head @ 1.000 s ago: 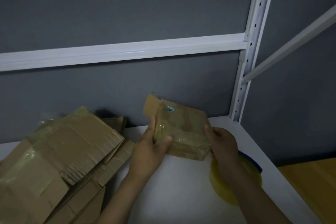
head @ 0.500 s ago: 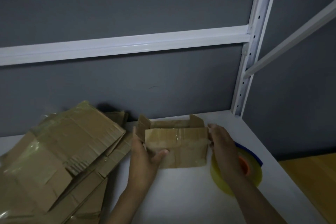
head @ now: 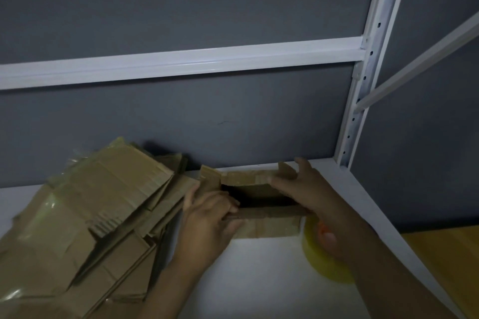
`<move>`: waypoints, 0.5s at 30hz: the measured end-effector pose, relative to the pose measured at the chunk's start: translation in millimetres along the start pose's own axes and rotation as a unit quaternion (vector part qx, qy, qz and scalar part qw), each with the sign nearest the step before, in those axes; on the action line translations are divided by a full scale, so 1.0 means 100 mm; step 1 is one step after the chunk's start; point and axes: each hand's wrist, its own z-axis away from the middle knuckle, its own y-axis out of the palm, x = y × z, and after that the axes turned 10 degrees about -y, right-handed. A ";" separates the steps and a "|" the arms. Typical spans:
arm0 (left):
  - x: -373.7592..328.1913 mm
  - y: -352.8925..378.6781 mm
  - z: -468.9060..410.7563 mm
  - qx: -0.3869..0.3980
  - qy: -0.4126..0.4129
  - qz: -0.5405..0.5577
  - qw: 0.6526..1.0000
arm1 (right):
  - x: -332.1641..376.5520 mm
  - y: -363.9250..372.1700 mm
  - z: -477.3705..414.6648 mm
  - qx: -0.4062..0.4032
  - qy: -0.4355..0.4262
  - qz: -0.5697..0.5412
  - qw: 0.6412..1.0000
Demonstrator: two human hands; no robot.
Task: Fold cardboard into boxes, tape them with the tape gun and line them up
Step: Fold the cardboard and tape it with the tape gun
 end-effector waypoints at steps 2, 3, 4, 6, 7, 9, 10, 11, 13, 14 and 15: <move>-0.08 -0.10 -0.08 0.076 -0.048 0.073 0.993 | -0.04 0.07 -0.02 -0.003 -0.007 0.057 0.998; -0.14 -0.17 -0.14 0.114 -0.087 0.102 0.984 | -0.06 0.10 -0.01 -0.021 -0.016 0.068 0.997; -0.18 -0.22 -0.22 0.132 -0.112 0.105 0.979 | -0.07 0.11 0.01 -0.037 -0.030 0.074 0.996; -0.13 -0.25 -0.44 0.130 -0.099 0.017 0.987 | -0.09 0.11 0.05 -0.056 -0.060 0.047 0.995; -0.06 -0.24 -0.56 0.152 -0.087 -0.038 0.984 | -0.08 0.10 0.09 -0.059 -0.067 0.018 0.996; 0.02 -0.21 -0.77 0.243 -0.089 -0.126 0.958 | -0.10 0.06 0.14 -0.069 -0.080 -0.038 0.994; 0.05 -0.17 -0.85 0.285 -0.102 -0.152 0.941 | -0.12 0.04 0.16 -0.073 -0.087 -0.055 0.992; 0.06 -0.12 -0.90 0.305 -0.117 -0.174 0.929 | -0.13 0.02 0.18 -0.076 -0.099 -0.064 0.990; 0.04 -0.07 -0.94 0.284 -0.142 -0.193 0.928 | -0.15 -0.04 0.23 -0.080 -0.138 -0.068 0.985; 0.04 -0.05 -0.95 0.251 -0.149 -0.185 0.938 | -0.17 -0.07 0.24 -0.082 -0.154 -0.070 0.982; 0.04 -0.05 -0.96 0.214 -0.158 -0.172 0.948 | -0.19 -0.10 0.25 -0.081 -0.164 -0.077 0.980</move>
